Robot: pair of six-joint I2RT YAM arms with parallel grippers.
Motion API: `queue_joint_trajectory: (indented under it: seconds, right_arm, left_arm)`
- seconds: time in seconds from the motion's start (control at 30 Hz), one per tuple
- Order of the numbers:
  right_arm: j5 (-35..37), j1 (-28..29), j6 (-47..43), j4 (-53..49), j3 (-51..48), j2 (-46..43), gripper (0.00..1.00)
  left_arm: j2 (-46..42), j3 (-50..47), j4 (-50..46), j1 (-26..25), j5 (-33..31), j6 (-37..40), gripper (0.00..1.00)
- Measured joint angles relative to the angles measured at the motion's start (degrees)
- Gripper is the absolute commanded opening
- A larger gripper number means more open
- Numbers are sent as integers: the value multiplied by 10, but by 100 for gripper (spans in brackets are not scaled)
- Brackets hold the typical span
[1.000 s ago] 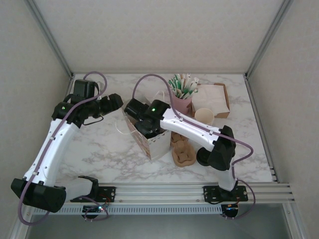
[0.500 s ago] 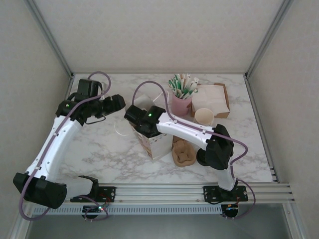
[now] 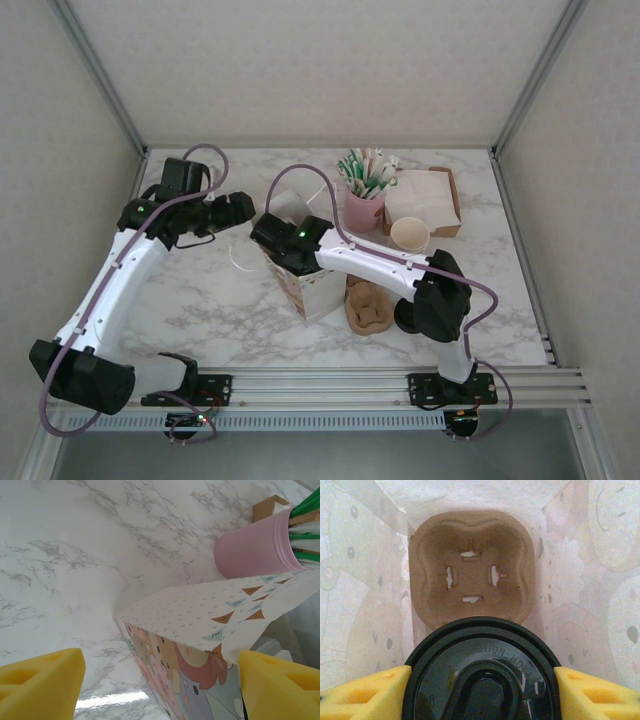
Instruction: Pack the takeout coffee
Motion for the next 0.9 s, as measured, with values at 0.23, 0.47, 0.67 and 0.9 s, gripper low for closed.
queue_joint_trajectory:
  seconds: [0.23, 0.47, 0.67, 0.9]
  right_arm:
    - [0, 0, 0, 12, -12, -8, 56]
    - [1, 0, 0, 20, -19, -12, 56]
    - [6, 0, 0, 27, -26, -16, 56]
    - [16, 3, 0, 55, -45, -17, 56]
  left_arm:
    - [7, 4, -5, -2, -8, 0, 79]
    - [8, 7, -11, -2, -14, 0, 78]
    - [8, 7, -12, -2, -21, 0, 78]
    - [9, 7, -13, -2, -23, 0, 78]
